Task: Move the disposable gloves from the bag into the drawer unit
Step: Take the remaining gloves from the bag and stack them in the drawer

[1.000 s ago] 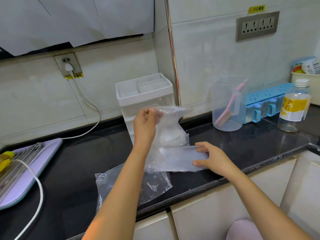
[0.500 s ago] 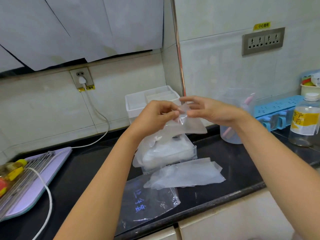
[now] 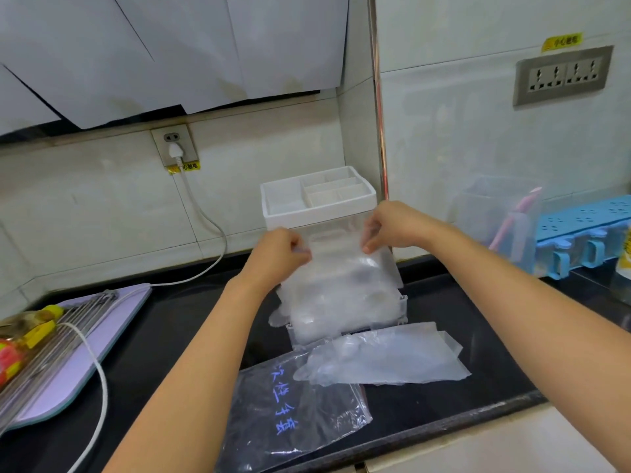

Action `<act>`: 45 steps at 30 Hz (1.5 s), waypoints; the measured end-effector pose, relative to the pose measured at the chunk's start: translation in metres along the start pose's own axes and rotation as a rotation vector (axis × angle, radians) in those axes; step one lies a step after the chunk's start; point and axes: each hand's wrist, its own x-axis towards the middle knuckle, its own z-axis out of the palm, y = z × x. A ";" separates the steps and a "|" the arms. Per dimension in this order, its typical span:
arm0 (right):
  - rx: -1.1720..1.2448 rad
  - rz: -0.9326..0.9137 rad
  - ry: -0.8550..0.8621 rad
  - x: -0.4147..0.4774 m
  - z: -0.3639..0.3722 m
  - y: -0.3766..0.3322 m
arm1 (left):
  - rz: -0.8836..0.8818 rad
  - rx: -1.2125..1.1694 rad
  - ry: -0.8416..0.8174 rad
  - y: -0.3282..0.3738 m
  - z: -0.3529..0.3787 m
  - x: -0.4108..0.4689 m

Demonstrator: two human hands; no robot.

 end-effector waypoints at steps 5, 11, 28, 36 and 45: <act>0.203 -0.078 0.408 0.003 0.004 0.003 | 0.206 0.101 0.417 0.011 -0.006 -0.006; 0.151 -0.168 0.448 -0.015 0.026 0.039 | 0.415 0.191 0.285 0.006 0.033 -0.027; 0.317 0.022 0.189 -0.004 0.065 0.021 | -0.058 0.210 -0.353 -0.025 0.102 0.005; -0.152 0.155 -0.408 0.028 0.115 0.012 | -0.207 0.065 -0.423 -0.017 0.098 0.007; -0.207 0.112 -0.513 0.026 0.119 0.018 | -0.199 0.066 -0.506 -0.012 0.112 0.012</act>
